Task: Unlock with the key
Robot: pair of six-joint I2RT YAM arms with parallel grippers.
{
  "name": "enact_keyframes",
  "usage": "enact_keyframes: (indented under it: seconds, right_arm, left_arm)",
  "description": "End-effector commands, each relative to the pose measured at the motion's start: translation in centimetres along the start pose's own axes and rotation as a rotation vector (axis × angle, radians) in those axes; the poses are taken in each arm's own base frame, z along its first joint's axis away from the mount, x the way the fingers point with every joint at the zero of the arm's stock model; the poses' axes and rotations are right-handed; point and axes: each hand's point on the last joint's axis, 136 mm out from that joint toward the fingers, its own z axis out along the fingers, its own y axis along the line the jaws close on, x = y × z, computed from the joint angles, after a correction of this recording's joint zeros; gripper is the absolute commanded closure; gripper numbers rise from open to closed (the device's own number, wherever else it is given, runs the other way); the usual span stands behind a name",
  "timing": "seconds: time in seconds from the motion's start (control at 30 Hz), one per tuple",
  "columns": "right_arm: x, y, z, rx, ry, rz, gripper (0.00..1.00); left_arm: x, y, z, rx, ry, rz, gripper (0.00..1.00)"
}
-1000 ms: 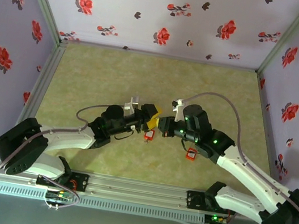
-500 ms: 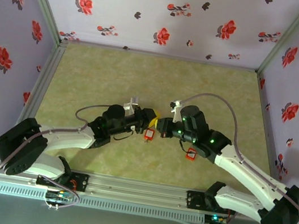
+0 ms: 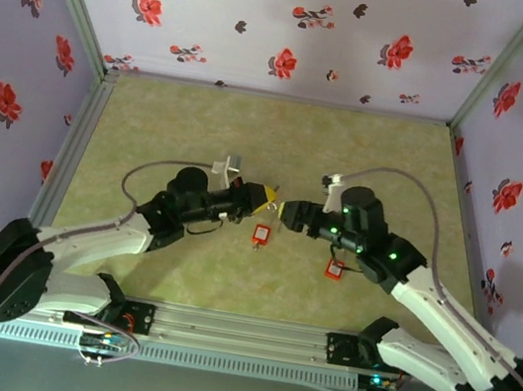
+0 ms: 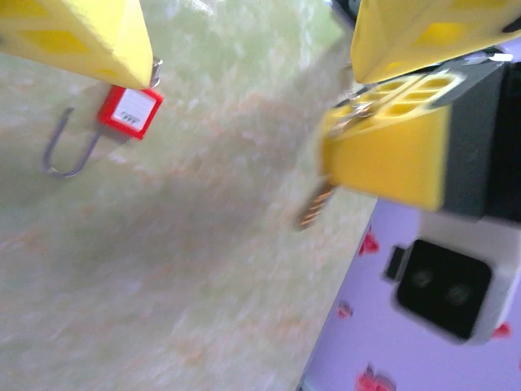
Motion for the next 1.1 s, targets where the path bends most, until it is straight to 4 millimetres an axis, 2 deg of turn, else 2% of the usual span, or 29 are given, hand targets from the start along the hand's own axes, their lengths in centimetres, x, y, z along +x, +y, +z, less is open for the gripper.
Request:
enact_keyframes:
  seconds: [0.0,0.1,0.2,0.4,0.5,0.63,0.7,0.83,1.07]
  right_arm:
    - [-2.7,0.7,-2.4,-0.058,-0.065,0.078,0.27]
    - [-4.3,2.3,-2.5,-0.188,-0.085,0.121,0.27]
    - [-4.2,3.7,-1.8,-0.309,-0.066,0.145,0.28]
    - [-3.4,3.7,-0.9,-0.424,-0.094,0.221,0.33]
    - [-2.1,3.1,0.2,-0.395,-0.071,0.233,0.36]
    - [-1.4,4.0,0.8,-0.423,-0.073,0.228,0.39]
    - [-1.2,4.4,1.2,-0.428,-0.067,0.225,0.44]
    - [-0.5,3.9,1.8,-0.422,-0.057,0.244,0.56]
    - [-0.1,3.0,2.2,-0.402,-0.066,0.266,0.69]
  left_arm:
    - [2.9,-1.1,-1.3,-0.024,0.205,0.295,1.00]
    - [3.8,-0.5,-2.2,-0.060,0.265,0.391,1.00]
    - [3.3,0.0,-2.5,-0.073,0.257,0.399,1.00]
    - [3.3,-0.8,-2.1,-0.044,0.271,0.433,1.00]
    - [3.4,-1.0,-1.8,-0.029,0.285,0.442,1.00]
    - [3.6,-1.1,-1.2,-0.023,0.305,0.445,1.00]
    - [3.7,-1.2,-1.0,-0.019,0.308,0.446,1.00]
    - [3.6,-1.4,-0.7,-0.014,0.312,0.451,1.00]
    - [4.0,-1.9,-0.3,0.019,0.323,0.448,1.00]
